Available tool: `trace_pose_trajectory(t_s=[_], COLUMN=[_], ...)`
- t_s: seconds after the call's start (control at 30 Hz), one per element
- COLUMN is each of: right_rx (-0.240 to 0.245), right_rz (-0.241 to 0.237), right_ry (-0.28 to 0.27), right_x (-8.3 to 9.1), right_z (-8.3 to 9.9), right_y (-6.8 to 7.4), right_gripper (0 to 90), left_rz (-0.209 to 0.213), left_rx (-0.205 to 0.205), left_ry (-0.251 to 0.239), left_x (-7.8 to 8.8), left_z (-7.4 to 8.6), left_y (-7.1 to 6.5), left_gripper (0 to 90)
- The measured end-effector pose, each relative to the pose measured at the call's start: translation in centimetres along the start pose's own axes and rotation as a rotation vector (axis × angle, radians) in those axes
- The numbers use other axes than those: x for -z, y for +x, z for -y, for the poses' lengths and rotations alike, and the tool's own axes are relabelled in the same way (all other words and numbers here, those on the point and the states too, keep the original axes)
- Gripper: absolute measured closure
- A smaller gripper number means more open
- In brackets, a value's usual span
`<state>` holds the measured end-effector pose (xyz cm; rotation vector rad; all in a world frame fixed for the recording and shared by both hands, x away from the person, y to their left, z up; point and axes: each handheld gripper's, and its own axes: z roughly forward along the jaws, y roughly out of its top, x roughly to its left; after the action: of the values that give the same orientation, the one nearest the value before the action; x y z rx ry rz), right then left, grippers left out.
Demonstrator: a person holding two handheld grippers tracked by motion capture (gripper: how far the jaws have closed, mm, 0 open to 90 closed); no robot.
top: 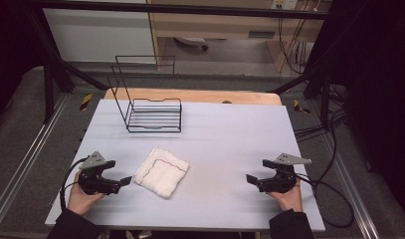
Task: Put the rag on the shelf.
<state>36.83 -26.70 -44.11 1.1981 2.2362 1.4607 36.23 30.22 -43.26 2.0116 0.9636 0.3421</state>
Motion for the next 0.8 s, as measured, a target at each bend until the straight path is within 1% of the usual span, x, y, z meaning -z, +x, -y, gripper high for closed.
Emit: trace_pose_trajectory(t_s=[0.17,0.27,0.43,0.63,0.8], right_rx=[0.002,0.007,-0.001,-0.002,0.005], right_rz=[-0.004,0.001,0.006,0.007,0.01], right_ry=[-0.002,0.003,0.0,0.007,0.01], right_x=[0.0,0.0,0.0,-0.1,-0.1], right_z=[0.0,0.0,0.0,0.0,0.0], right_y=[0.0,0.1,0.1,0.1,0.2], right_gripper=[0.4,0.4,0.5,0.5,0.4], left_rz=[-0.001,0.003,0.01,0.024,0.053], left_rx=[-0.002,-0.011,-0.01,-0.018,-0.021], left_ry=[0.002,0.0,0.002,-0.002,0.0], left_x=[-0.1,-0.1,-0.2,-0.7,-1.3], left_z=[-0.2,-0.3,-0.6,-1.2,-1.8], left_y=[-0.2,-0.6,-1.3,-2.9,-4.5], left_gripper=[6.8,6.9,7.2,9.1,11.8])
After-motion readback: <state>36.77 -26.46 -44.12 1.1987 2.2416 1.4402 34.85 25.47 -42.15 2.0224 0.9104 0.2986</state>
